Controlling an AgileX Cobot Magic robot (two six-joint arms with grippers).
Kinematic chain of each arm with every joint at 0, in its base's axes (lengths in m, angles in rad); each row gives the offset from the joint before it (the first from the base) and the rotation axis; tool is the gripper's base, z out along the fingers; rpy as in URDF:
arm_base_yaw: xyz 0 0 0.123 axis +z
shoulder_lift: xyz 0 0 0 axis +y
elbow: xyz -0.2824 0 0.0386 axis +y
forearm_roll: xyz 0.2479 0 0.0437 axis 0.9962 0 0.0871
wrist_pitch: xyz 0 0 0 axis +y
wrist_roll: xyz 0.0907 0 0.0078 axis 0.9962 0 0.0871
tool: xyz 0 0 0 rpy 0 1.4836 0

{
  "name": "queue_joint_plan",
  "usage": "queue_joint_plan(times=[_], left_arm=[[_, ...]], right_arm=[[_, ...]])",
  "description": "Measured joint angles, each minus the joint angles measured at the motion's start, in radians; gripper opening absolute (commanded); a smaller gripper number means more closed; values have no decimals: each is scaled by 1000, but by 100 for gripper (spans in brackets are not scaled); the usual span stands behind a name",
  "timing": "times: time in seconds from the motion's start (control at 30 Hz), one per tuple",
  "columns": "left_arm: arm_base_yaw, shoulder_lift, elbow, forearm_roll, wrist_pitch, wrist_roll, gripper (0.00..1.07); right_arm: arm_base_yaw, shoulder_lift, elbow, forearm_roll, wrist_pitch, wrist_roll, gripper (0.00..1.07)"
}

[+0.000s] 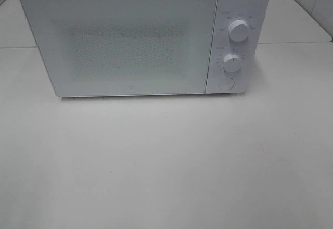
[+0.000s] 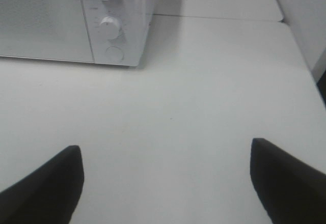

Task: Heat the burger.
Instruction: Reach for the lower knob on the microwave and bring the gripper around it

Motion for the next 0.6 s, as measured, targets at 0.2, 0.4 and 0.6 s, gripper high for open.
queue_joint_plan(times=[0.2, 0.4, 0.6], left_arm=[[0, 0, 0, 0, 0, 0, 101], [0, 0, 0, 0, 0, 0, 101], [0, 0, 0, 0, 0, 0, 101]], right_arm=[[0, 50, -6, -65, -173, -1, 83], [0, 225, 7, -65, -449, -1, 77], [0, 395, 59, -65, -712, -1, 75]])
